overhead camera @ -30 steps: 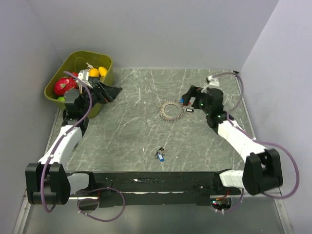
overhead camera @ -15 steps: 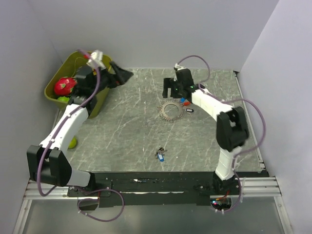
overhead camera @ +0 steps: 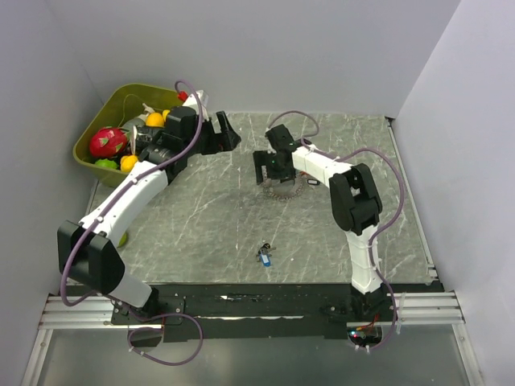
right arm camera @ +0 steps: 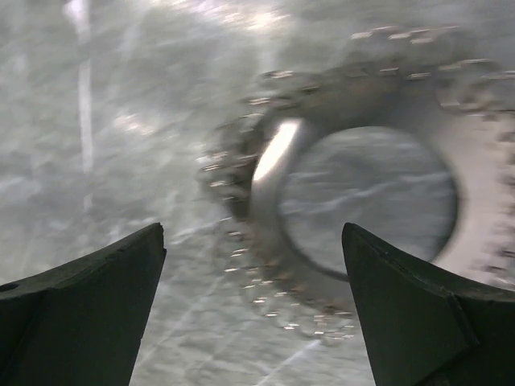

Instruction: Put the keys on the keyring

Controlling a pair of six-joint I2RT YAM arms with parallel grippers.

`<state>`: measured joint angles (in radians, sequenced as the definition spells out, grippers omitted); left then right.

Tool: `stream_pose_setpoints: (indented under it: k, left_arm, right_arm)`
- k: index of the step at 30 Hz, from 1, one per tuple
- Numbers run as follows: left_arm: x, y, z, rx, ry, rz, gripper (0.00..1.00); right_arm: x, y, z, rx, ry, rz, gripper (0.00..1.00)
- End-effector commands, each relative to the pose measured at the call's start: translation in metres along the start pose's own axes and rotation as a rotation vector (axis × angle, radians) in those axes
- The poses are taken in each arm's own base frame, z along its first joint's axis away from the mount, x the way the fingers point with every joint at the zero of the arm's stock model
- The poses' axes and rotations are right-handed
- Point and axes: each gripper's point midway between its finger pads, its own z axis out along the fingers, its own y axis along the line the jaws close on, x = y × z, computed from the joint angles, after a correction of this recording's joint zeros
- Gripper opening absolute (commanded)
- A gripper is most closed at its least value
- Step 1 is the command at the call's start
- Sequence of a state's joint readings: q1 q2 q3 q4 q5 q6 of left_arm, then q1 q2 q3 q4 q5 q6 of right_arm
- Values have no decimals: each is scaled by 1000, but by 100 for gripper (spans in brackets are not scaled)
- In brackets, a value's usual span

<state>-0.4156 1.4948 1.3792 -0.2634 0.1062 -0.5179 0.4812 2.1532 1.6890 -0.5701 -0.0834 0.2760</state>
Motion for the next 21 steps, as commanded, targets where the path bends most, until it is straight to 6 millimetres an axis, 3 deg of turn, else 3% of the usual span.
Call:
stream_pose_setpoints:
  k: [1,7,10,12,13,16,18,19,20,21]
  left_arm:
    - [-10,-9,-1,27,-22,13,96]
    - [0,4,3,-29,18,25,96]
    - [7,9,8,-54,60,27,96]
    - [17,11,13,-77,133,-9,96]
    - [11,5,11,-73,146,-20,96]
    - [43,6,10,-68,282,-79,96]
    - [49,7,4,-72,285,-111,96]
    - [67,15,2,-92,311,-122,96]
    - [71,18,0,-104,296,-146,96]
    - [64,14,-8,-85,253,-152,96]
  right_arm:
    - [13,29,-4,-70,29,-28,97]
    - [49,51,1,-125,114,-41,97]
    - [61,67,-7,-204,167,-29,94]
    - [63,74,-18,-244,190,-30,94]
    - [64,77,-26,-252,215,-29,94]
    - [60,92,-46,-322,231,-30,95]
    - [55,92,-65,-318,219,-29,95]
    - [54,92,-73,-315,207,-21,100]
    - [40,97,-95,-339,132,-28,100]
    - [49,96,-100,-352,129,-24,100]
